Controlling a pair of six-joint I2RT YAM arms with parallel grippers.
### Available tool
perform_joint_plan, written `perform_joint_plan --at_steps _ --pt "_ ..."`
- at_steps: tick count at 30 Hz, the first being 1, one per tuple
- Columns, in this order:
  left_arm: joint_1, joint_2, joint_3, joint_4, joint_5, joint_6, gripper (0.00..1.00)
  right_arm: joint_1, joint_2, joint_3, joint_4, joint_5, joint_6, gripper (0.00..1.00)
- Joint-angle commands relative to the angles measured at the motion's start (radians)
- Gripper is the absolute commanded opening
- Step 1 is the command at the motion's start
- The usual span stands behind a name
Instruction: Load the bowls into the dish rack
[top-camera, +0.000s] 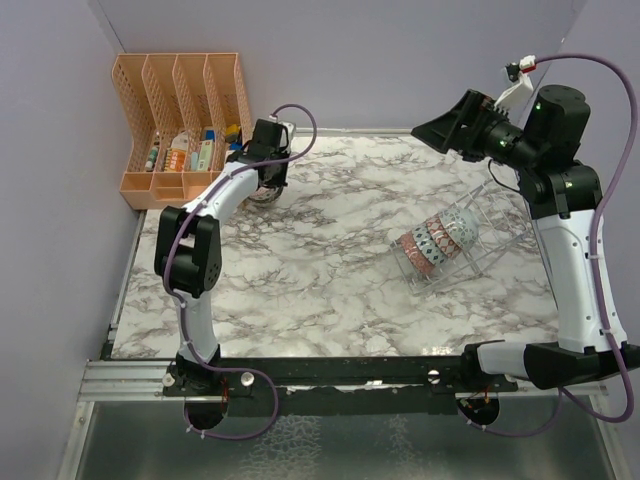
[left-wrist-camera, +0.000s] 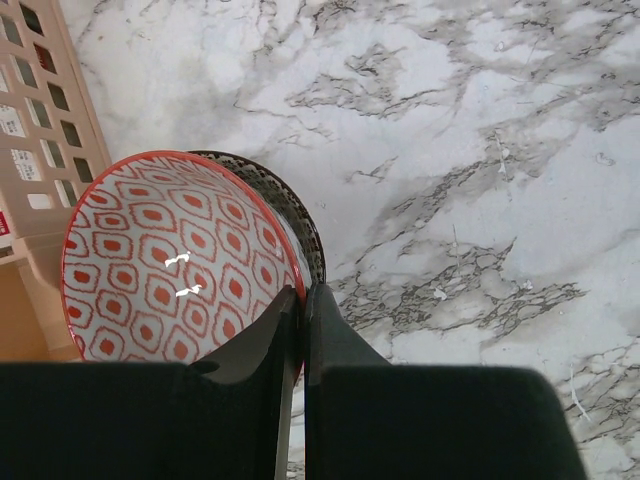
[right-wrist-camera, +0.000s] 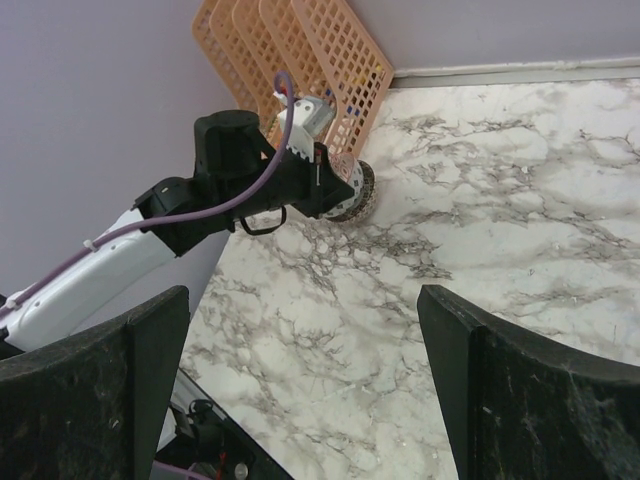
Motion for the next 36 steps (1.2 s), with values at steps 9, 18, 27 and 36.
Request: perform_joint_plan --at_steps 9,18,27,36 --pt "0.007 -0.169 0.006 0.031 -0.032 -0.007 0.00 0.002 -0.037 -0.003 0.007 0.009 0.010 0.96" --pt "0.003 -0.372 -0.053 0.237 0.250 -0.366 0.00 0.002 -0.015 0.084 0.029 0.007 0.058 0.96" --pt "-0.215 -0.462 -0.277 0.870 0.367 -1.044 0.00 0.002 0.000 0.173 0.055 0.053 0.087 0.99" --pt "-0.443 -0.231 -0.281 1.426 0.265 -1.537 0.00 0.002 -0.039 0.147 0.044 0.060 0.103 0.99"
